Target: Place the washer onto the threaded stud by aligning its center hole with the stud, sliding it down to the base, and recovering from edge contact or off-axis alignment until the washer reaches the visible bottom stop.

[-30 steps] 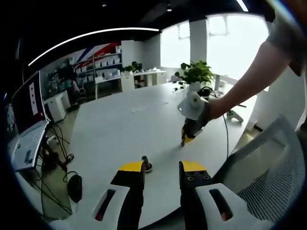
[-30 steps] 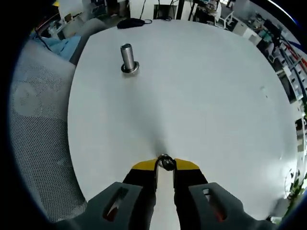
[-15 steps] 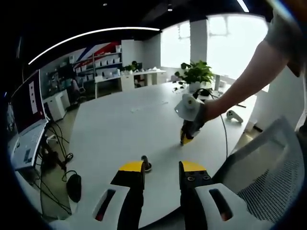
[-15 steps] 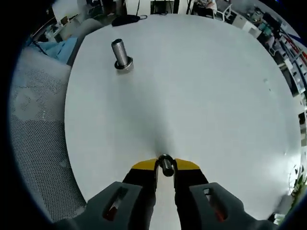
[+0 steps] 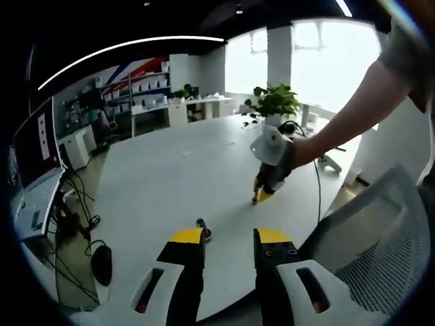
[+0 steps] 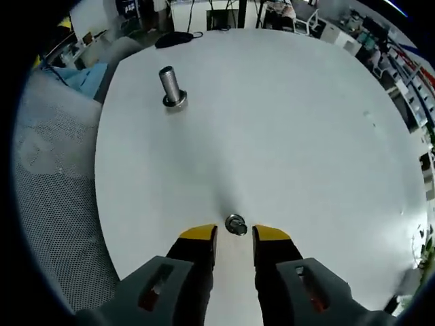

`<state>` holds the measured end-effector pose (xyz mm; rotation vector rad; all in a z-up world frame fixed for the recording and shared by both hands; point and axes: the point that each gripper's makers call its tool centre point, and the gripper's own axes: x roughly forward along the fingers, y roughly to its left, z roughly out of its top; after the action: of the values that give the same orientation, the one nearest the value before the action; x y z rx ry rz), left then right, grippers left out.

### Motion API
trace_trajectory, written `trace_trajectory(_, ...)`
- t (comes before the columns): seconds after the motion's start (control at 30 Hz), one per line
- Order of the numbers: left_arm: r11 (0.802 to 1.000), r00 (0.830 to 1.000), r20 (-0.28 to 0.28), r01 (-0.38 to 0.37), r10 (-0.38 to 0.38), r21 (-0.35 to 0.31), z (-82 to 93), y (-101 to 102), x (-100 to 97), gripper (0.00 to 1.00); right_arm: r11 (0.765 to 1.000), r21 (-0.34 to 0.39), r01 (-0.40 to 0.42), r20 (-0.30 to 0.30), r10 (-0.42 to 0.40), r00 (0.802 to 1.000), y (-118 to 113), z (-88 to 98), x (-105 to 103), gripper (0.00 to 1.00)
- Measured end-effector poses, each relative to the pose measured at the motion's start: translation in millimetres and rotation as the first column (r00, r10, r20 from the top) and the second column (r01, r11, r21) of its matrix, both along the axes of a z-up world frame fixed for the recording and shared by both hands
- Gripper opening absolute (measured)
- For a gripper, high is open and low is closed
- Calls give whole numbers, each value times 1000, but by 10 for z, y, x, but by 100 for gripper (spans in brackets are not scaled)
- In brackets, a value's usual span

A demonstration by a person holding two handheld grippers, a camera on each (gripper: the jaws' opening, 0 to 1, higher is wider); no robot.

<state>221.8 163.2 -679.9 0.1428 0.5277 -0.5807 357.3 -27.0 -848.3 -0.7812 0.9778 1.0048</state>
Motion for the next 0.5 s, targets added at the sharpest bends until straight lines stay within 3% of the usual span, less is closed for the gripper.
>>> trace_trajectory(0.23,1000,1000,-13,27,-27,4,-30,-58,-33,26,996,84,36,47,-40,998,-28,224,-49,26)
trace_trajectory(0.5,999,999,-14,32,-32,13,-35,-57,-36,26,975,186,119,91,-138,986,-194,505,-73,26)
